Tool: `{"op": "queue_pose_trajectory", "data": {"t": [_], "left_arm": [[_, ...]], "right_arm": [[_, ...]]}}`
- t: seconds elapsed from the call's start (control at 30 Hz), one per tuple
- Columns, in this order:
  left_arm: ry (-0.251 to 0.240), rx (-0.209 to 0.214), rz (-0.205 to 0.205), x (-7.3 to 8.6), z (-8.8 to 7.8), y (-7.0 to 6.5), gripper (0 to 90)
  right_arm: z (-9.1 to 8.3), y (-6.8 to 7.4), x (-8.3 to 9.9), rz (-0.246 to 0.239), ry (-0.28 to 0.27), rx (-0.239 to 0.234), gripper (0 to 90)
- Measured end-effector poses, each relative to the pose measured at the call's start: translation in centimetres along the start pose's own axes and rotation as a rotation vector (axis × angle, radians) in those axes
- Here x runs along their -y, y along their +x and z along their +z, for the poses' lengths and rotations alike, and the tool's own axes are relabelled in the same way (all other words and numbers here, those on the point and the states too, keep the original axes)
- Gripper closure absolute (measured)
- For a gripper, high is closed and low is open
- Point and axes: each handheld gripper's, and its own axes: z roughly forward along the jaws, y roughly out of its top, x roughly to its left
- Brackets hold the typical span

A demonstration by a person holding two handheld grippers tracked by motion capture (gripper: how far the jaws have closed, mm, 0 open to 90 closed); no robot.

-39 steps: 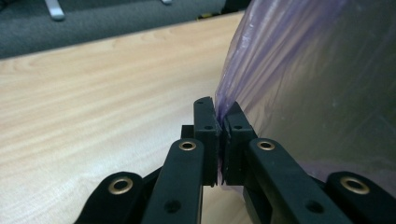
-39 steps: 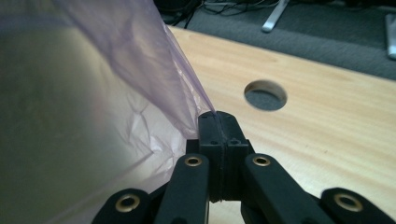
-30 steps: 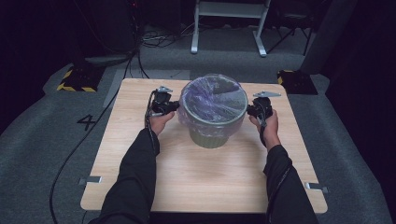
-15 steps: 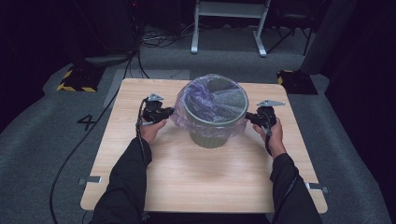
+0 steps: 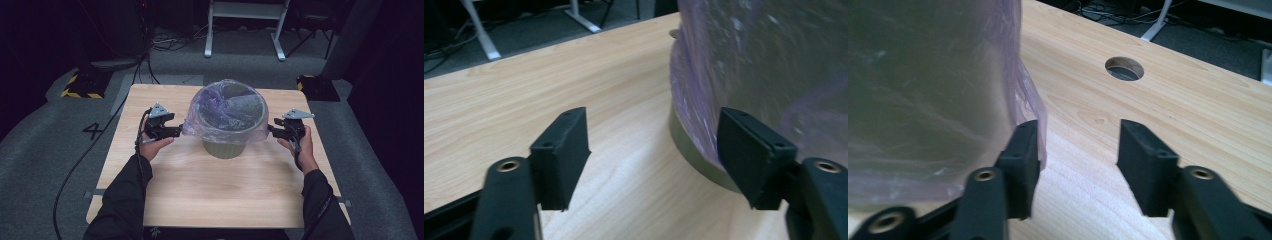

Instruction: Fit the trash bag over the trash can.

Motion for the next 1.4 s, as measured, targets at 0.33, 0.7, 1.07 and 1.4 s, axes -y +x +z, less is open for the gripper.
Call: {"op": "queue_pose_trajectory", "data": {"t": [0.33,0.7,1.07,1.4], "left_arm": [[0.007,0.099,0.134,0.1,-1.1,-2.0,23.7],[0.007,0.123,0.199,0.4,-1.1,-4.1,23.3],[-0.008,0.107,0.216,0.5,-0.6,-4.0,80.0],[0.124,0.07,0.234,1.8,1.7,-3.4,89.4]], "right_arm": [[-1.9,1.0,0.1,-0.148,-0.024,-0.029,35.9],[-3.3,4.2,0.5,-0.266,-0.106,-0.124,26.5],[-3.2,5.5,0.2,-0.288,-0.126,-0.025,80.6],[-1.1,5.0,1.3,-0.228,-0.045,-0.081,90.0]]}}
